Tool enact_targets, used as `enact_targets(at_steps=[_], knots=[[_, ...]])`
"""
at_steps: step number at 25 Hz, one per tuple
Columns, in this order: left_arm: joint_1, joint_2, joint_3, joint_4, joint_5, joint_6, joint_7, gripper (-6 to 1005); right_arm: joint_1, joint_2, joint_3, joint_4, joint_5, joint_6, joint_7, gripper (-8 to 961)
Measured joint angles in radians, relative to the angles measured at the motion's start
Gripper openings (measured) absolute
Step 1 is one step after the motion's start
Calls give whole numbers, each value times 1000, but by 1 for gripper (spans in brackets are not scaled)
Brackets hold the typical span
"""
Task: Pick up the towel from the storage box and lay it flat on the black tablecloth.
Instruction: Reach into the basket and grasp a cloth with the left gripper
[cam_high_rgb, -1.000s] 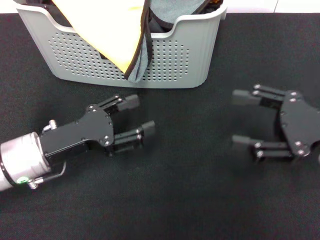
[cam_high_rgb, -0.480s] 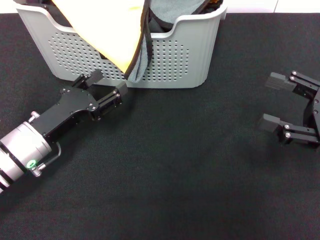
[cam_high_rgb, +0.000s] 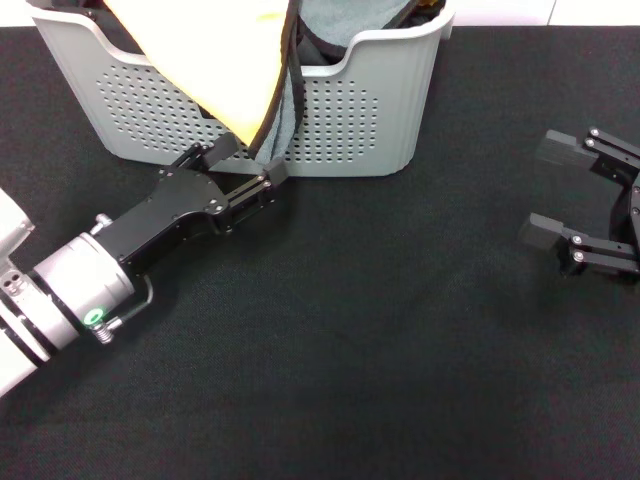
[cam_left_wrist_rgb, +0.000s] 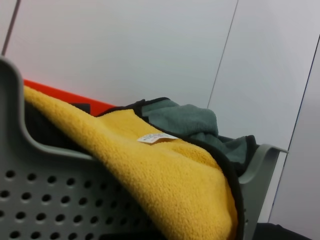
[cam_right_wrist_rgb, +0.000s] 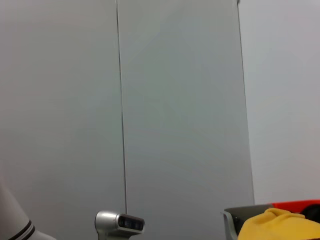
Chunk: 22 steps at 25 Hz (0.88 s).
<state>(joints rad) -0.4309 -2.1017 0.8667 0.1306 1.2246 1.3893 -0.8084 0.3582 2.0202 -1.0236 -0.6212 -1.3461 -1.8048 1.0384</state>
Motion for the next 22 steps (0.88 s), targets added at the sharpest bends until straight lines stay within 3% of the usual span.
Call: enact_targets(at_steps=[7,15,20,22], knots=[[-29,-6,-9,-30,-25,-3,-3,697,4,0,1,-1,0,1,-3,815],[-45,-6,-7,-83,-146,0,-69,672,4,1,1,0,5,-2,-6,815],[-51,-5,14,-86,-132,3,-113,437,5,2,1,0,5,-2,-7,816],[-52,-6,15,-97,-138,1,-116,407,5,2,0,0,5,-3,-8,816]])
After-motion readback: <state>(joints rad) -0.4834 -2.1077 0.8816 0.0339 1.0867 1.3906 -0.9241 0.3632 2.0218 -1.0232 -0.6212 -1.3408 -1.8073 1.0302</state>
